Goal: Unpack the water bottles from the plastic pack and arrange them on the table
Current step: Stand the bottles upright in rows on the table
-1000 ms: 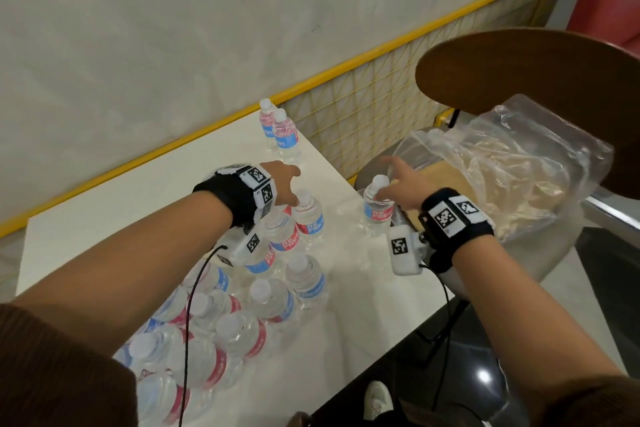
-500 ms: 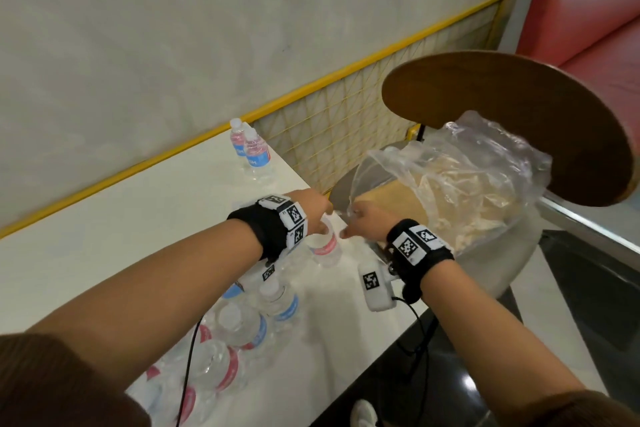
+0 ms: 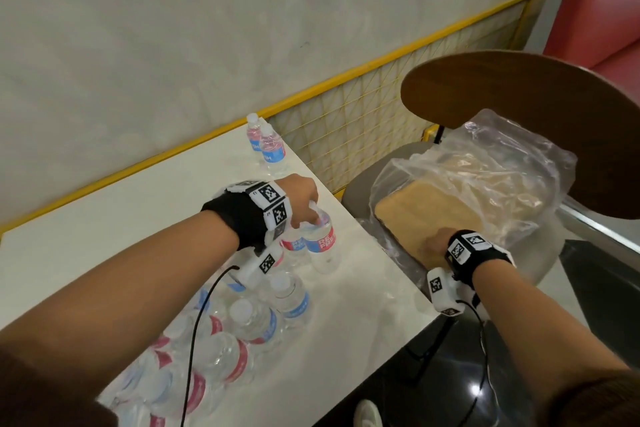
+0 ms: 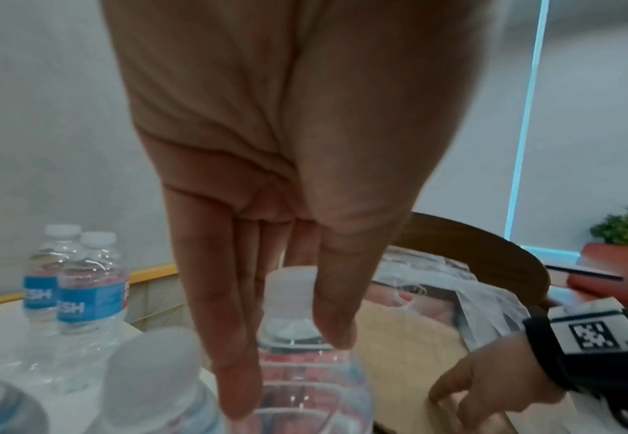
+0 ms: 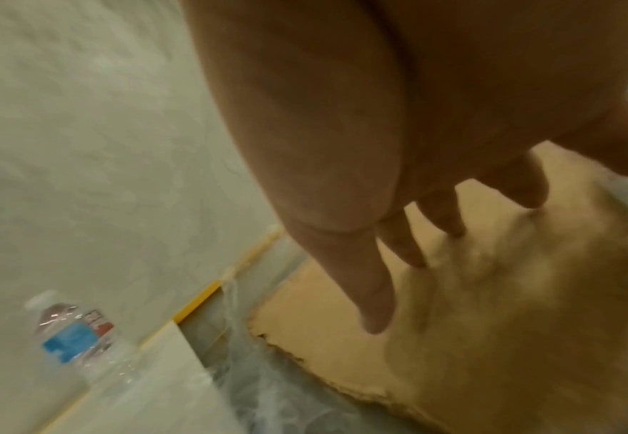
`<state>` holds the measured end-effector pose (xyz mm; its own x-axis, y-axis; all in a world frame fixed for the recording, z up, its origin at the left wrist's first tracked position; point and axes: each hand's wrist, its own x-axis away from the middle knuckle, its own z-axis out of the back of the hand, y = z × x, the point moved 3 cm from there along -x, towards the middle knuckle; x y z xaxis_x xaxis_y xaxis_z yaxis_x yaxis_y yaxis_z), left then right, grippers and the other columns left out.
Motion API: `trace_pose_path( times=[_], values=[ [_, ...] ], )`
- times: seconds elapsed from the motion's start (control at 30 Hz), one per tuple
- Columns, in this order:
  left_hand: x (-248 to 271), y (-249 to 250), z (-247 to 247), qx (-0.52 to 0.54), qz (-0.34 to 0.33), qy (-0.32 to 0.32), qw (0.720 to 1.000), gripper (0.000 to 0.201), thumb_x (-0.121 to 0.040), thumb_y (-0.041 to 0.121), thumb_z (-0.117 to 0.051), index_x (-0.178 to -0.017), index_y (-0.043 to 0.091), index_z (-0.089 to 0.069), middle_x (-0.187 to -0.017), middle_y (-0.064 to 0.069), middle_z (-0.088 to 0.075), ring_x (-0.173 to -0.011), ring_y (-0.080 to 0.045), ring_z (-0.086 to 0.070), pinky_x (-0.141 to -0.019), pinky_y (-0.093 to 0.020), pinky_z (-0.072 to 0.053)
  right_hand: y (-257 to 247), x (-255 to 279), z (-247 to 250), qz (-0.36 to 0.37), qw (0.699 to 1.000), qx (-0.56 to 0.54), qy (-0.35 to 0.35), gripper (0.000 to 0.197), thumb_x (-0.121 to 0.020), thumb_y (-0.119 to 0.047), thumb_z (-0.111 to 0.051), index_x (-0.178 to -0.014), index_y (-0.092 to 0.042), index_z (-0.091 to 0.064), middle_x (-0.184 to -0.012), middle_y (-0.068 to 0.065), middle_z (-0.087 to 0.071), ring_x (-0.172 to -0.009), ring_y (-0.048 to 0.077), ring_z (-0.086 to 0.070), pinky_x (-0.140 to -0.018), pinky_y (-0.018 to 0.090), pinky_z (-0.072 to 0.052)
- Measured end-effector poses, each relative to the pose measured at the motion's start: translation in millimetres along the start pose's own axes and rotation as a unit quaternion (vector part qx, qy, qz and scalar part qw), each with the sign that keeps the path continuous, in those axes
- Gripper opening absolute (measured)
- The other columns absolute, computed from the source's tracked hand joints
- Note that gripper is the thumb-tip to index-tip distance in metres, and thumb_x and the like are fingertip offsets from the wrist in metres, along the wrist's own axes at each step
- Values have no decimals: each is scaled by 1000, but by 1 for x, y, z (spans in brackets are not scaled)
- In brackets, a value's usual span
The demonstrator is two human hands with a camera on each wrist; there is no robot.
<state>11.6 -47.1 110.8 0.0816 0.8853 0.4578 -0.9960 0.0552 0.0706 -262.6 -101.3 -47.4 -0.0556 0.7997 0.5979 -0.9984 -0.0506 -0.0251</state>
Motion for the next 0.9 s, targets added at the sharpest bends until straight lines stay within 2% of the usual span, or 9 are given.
trace_pose_path(
  times=[0.13,0.23,0.3,0.43,0.5,0.57,0.7,0.8,0.9],
  values=[
    [3,-17,12,56,25,49,997,37,-89,38,-56,-82,3,-65,-82,-13,-74,-84,-25,-69,-68,-30,-48,-38,3,20,28,998,-44,28,44,-90,-32,-56,-132,-18,-52,-136,8,-52,-115,30,-54,-96,39,-46],
    [4,-28,20,130,47,76,987,41,-88,42,-56,-84,3,-68,-76,-7,-75,-75,-17,-69,-65,-26,-49,-73,0,17,88,994,-35,-50,62,-91,-34,-58,-144,-11,-37,-147,11,-40,-132,31,-41,-107,39,-37],
    [4,-38,26,186,58,98,976,39,-86,38,-58,-88,0,-67,-75,-8,-75,-76,-19,-71,-76,-32,-54,-79,-7,3,95,992,16,-82,62,-91,-46,-54,-141,-10,-42,-143,10,-46,-126,29,-47,-101,36,-39],
    [8,-52,42,256,58,145,954,29,-86,34,-61,-78,6,-63,-78,-13,-75,-82,-25,-72,-85,-39,-56,-65,-13,-9,61,990,29,-125,49,-88,-56,-48,-109,-14,-64,-113,8,-62,-98,26,-59,-79,33,-42],
    [10,-55,49,235,60,164,956,25,-86,34,-60,-69,15,-57,-80,-14,-75,-80,-26,-71,-78,-36,-55,-57,-15,-6,47,990,15,-131,33,-86,-52,-52,-77,-21,-61,-85,2,-61,-71,21,-53,-65,30,-39],
    [13,-59,54,191,67,180,962,22,-87,34,-59,-74,16,-56,-80,-13,-74,-76,-24,-67,-63,-28,-49,-46,-19,-4,40,991,16,-125,28,-76,-51,-56,-70,-24,-60,-83,1,-64,-69,21,-53,-68,31,-42],
    [19,-70,55,133,72,193,970,26,-88,32,-58,-84,7,-60,-86,-16,-71,-82,-26,-62,-63,-28,-42,-28,-19,-2,16,992,23,-123,54,-82,-53,-53,-117,-14,-63,-125,8,-61,-106,27,-61,-88,36,-49],
    [20,-71,50,109,71,199,971,29,-88,29,-57,-97,2,-63,-95,-20,-68,-93,-32,-61,-78,-35,-46,-33,-10,14,-8,998,12,-64,45,-75,-54,-60,-97,-15,-67,-104,7,-69,-91,24,-67,-70,29,-53],
    [22,-63,49,89,63,200,974,30,-89,27,-56,-104,3,-62,-94,-16,-64,-96,-32,-60,-75,-32,-42,-84,7,50,112,993,-32,36,53,-79,-41,-57,-125,-15,-56,-130,7,-59,-114,27,-58,-93,36,-49]
  ],
)
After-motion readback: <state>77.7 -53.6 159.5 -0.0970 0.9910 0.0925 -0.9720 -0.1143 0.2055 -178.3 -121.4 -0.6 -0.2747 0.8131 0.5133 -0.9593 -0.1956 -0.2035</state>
